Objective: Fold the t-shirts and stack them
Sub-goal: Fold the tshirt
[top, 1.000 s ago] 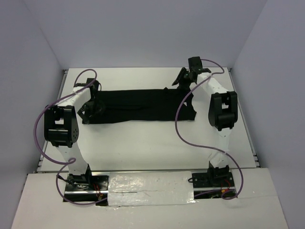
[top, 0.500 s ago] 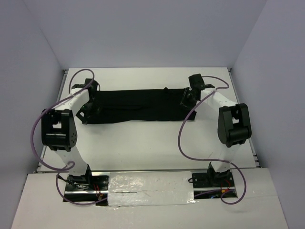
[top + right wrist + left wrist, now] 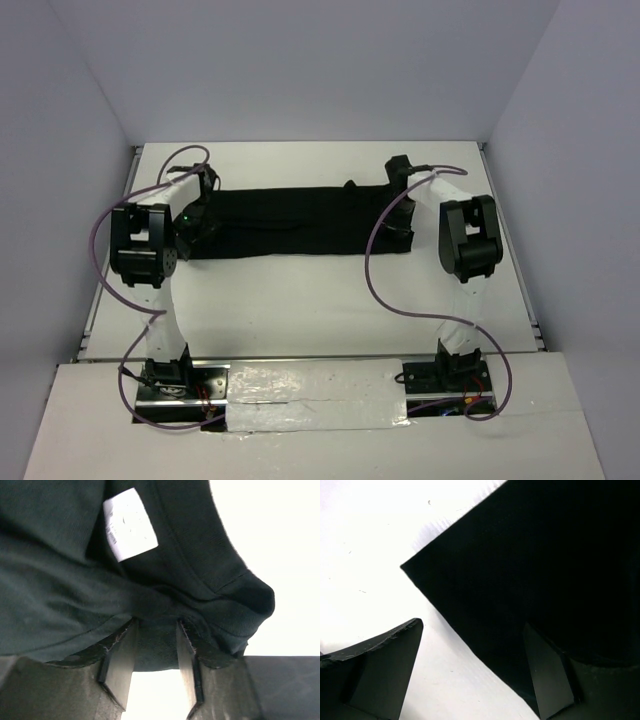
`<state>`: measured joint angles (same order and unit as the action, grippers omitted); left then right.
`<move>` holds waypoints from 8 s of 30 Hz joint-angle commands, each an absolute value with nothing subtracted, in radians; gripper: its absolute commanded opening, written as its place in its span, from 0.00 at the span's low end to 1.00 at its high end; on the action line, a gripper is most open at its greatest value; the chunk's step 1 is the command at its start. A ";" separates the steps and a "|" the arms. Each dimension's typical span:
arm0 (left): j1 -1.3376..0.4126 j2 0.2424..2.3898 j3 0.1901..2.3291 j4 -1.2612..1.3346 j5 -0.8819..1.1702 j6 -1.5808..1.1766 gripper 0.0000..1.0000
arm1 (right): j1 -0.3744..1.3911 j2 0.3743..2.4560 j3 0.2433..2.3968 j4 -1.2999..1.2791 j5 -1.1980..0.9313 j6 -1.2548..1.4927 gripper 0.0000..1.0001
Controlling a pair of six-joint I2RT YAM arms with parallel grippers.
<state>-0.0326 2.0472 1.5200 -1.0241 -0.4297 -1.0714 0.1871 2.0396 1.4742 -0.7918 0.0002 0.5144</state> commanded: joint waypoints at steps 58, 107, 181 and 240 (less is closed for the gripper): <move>-0.055 2.195 1.864 -1.095 -0.373 -1.042 0.95 | 0.581 2.473 2.246 -0.790 -0.284 0.502 0.20; 0.054 2.083 1.499 -0.956 -0.299 -0.949 0.34 | 0.226 2.090 1.607 -0.810 -0.002 0.655 0.66; -0.442 1.448 0.677 -0.419 0.219 -0.930 0.52 | 0.956 1.723 0.991 -0.454 -0.069 1.034 0.55; -0.522 1.399 1.007 -0.844 0.005 -0.988 0.77 | 0.856 1.347 0.945 -0.691 0.005 0.750 0.57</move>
